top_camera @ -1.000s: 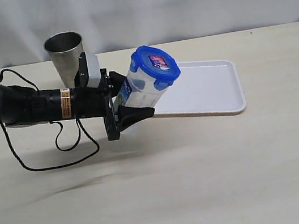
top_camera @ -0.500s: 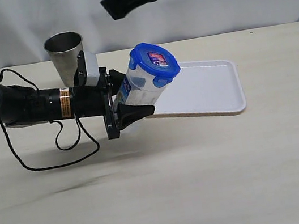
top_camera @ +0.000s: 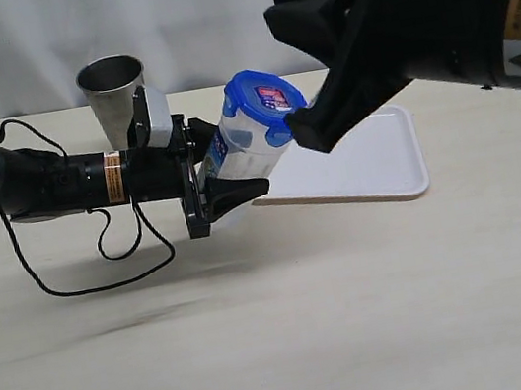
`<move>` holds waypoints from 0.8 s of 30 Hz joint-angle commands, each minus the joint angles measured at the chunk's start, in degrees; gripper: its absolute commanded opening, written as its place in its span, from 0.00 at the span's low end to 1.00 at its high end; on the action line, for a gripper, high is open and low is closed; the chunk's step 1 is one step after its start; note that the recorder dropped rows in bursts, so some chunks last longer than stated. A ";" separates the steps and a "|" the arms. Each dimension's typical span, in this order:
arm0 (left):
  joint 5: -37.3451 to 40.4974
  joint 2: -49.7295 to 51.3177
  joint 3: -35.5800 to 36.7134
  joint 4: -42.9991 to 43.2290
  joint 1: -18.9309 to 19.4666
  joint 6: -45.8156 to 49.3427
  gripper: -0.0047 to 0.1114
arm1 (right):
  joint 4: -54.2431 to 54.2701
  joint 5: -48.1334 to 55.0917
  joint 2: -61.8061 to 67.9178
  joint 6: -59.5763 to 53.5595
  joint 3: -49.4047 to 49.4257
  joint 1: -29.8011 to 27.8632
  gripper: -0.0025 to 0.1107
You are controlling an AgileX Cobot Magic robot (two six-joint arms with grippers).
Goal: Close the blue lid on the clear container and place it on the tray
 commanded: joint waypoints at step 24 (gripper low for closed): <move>-2.08 -0.85 -0.52 -6.31 -0.09 0.70 0.04 | -21.41 -53.76 32.16 33.66 1.09 -29.46 0.06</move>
